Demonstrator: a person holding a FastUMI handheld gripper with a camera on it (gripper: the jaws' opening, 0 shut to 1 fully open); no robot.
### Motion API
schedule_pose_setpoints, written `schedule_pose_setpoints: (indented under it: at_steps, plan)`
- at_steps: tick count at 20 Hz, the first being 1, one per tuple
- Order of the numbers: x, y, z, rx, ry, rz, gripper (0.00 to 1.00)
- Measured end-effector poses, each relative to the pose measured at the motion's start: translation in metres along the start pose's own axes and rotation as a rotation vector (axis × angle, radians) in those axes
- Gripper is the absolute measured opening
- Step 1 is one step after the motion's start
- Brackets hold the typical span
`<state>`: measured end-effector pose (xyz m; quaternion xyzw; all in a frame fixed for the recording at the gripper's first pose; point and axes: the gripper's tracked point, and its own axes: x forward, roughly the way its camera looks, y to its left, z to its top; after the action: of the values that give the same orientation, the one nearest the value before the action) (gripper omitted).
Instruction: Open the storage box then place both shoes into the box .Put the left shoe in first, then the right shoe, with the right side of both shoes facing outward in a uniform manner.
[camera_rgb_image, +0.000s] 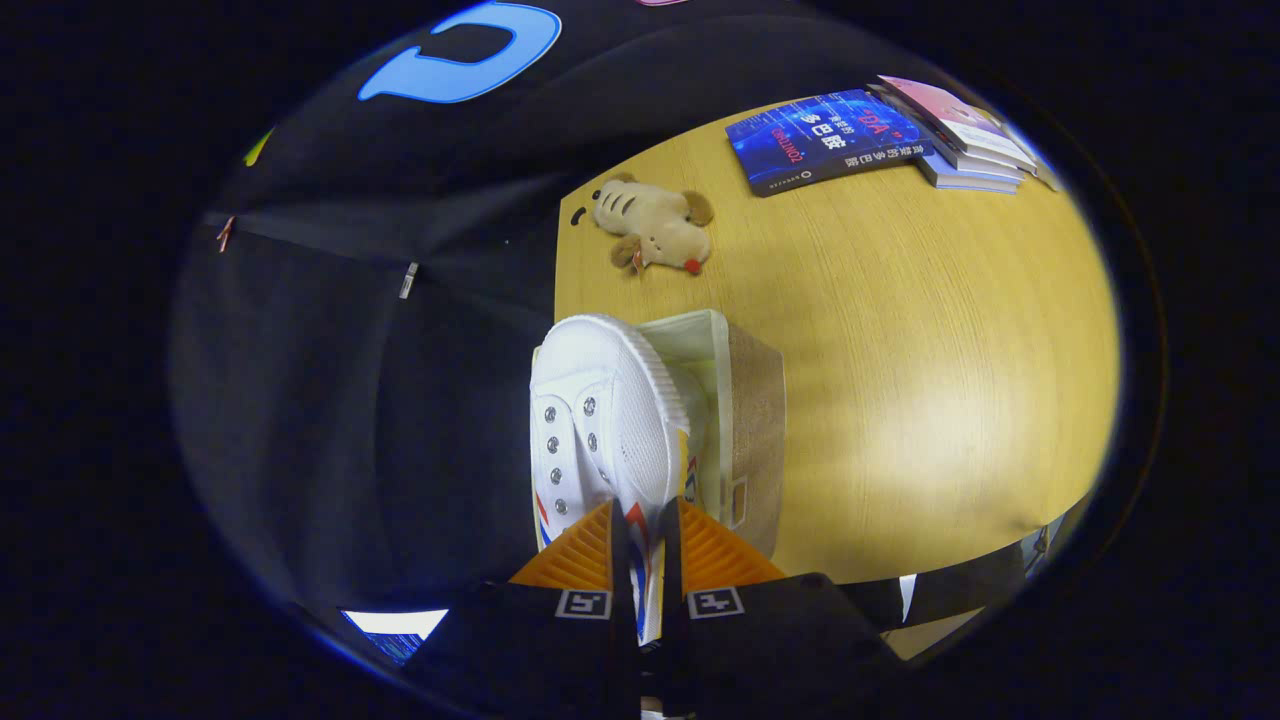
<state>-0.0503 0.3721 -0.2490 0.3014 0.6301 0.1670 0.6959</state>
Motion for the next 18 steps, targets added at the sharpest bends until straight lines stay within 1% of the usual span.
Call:
schedule_pose_setpoints:
  at_steps: [5, 8, 9, 10, 11, 12, 13, 14, 15, 17, 18]
  plan:
    - [0.017, -0.02, 0.001, -0.011, 0.008, -0.111, 0.13]
    - [0.024, -0.018, -0.001, -0.021, 0.008, -0.101, 0.15]
    - [0.024, -0.01, -0.001, -0.01, 0.007, -0.066, 0.26]
    - [0.025, -0.001, -0.001, -0.001, 0.007, -0.034, 0.3]
    - [0.018, 0.0, 0.003, -0.001, -0.005, -0.028, 0.29]
    - [0.016, -0.003, 0.006, -0.007, -0.018, -0.031, 0.35]
    - [0.017, -0.005, 0.006, -0.012, -0.021, -0.034, 0.48]
    - [0.015, -0.007, 0.008, -0.012, -0.023, -0.032, 0.57]
    - [0.013, -0.009, 0.009, -0.013, -0.029, -0.032, 0.74]
    - [0.01, -0.007, 0.011, -0.015, -0.044, -0.016, 0.89]
    - [0.007, -0.006, 0.008, -0.022, -0.043, -0.007, 0.92]
